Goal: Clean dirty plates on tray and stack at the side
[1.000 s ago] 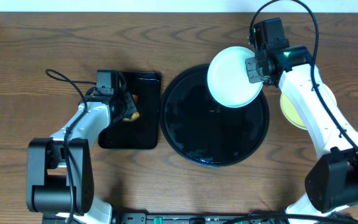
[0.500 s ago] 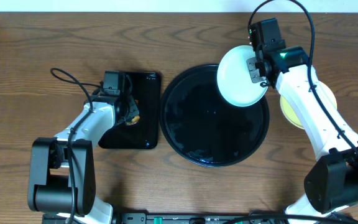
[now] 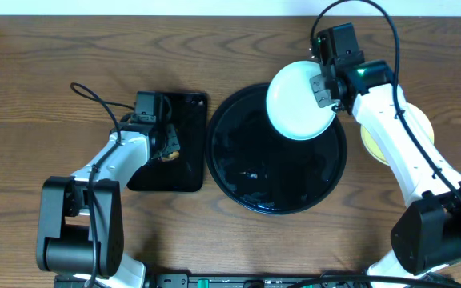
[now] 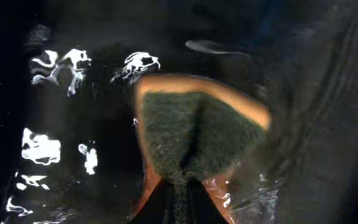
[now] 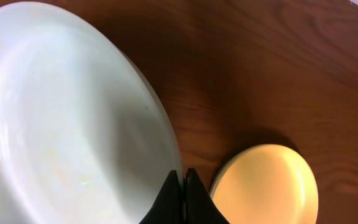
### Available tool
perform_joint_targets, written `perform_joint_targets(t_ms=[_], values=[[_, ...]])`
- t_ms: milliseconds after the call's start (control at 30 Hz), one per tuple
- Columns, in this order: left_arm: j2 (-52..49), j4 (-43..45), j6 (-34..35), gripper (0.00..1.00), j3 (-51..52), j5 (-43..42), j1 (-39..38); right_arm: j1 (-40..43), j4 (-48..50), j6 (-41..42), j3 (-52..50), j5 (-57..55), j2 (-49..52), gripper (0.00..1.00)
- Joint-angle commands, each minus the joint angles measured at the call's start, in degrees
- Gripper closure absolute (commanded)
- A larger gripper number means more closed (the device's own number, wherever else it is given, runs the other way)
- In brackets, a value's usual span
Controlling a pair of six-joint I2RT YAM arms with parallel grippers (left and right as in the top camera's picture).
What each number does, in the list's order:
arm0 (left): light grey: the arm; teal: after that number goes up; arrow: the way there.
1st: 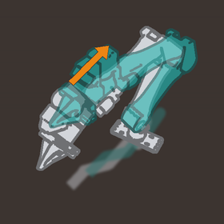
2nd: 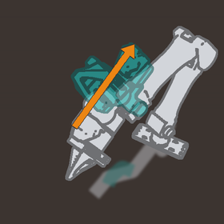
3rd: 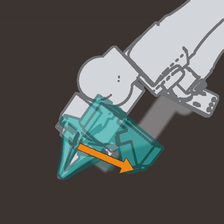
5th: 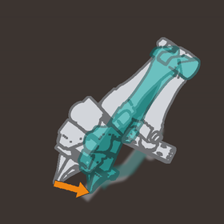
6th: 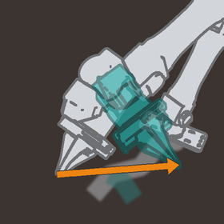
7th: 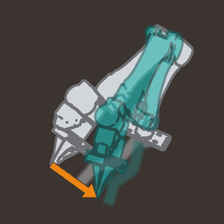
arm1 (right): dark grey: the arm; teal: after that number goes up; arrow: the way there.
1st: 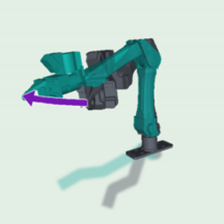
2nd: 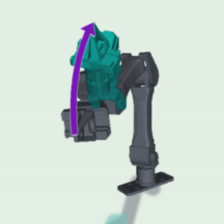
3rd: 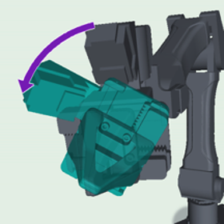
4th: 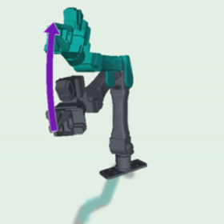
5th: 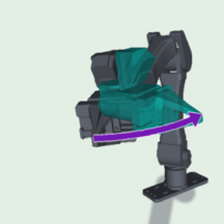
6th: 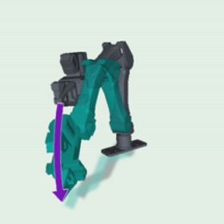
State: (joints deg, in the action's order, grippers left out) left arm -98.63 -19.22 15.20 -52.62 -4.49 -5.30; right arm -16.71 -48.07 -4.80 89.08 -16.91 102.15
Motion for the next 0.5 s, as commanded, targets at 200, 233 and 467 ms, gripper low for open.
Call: perform_joint_targets(t_ms=[200,233,467], values=[[0.3,-0.1,-0.1,0.93,-0.3,2.1,0.1,-0.2,-0.2,-1.2,1.0,0.0,-1.7,0.99],[0.7,0.3,-3.7,0.93,-0.4,-3.1,0.1,-0.2,-0.3,0.1,1.0,-1.7,-1.7,0.99],[2.8,2.1,-2.8,0.92,-0.5,0.6,0.1,-0.2,-0.5,0.8,1.0,-3.0,-1.7,0.99]])
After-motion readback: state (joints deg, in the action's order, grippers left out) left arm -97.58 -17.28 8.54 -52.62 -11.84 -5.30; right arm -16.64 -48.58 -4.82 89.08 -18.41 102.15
